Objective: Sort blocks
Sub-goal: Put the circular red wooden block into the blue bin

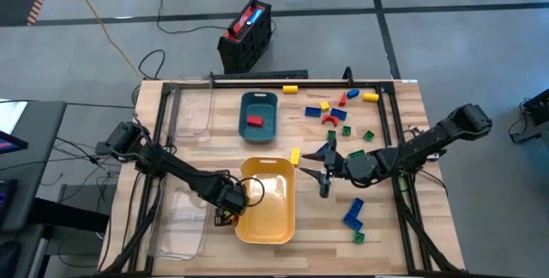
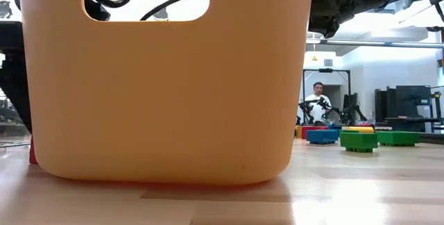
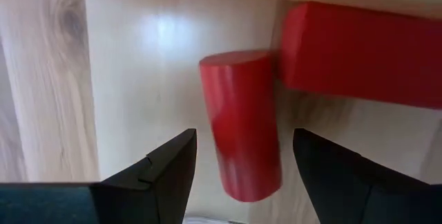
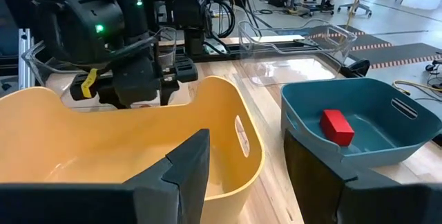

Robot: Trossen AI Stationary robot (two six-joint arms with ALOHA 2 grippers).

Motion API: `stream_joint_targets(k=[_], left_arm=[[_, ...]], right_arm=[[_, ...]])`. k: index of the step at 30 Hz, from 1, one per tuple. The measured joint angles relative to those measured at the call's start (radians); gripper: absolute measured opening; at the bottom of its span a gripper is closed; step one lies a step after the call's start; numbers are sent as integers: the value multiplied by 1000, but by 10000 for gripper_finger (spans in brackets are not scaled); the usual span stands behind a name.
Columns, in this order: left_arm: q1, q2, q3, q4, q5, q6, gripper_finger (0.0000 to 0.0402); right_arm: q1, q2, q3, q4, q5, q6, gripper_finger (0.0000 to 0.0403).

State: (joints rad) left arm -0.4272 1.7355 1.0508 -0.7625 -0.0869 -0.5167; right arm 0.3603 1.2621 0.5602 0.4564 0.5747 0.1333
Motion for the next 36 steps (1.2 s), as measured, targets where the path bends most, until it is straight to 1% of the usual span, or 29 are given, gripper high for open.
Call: stream_joint_targets(k=[3, 5, 9, 17, 24, 33, 36], left_arm=[[1, 0, -10, 10, -1, 4, 232], [3, 0, -26, 24, 2, 12, 221], [19, -1, -44, 56, 27, 23, 194], [24, -3, -55, 71, 26, 71, 127], [28, -2, -53, 56, 24, 79, 125], [45, 3, 20, -71, -23, 122, 127], [50, -9, 43, -139, -40, 137, 127]], right_arm=[[0, 0, 0, 3, 0, -2, 198], [-1, 0, 0, 2, 0, -2, 198], [-1, 0, 0, 2, 0, -2, 198], [-1, 0, 0, 0, 0, -2, 198], [-1, 0, 0, 0, 0, -2, 198], [0, 0, 0, 0, 0, -1, 198], [0, 0, 0, 0, 0, 0, 198]])
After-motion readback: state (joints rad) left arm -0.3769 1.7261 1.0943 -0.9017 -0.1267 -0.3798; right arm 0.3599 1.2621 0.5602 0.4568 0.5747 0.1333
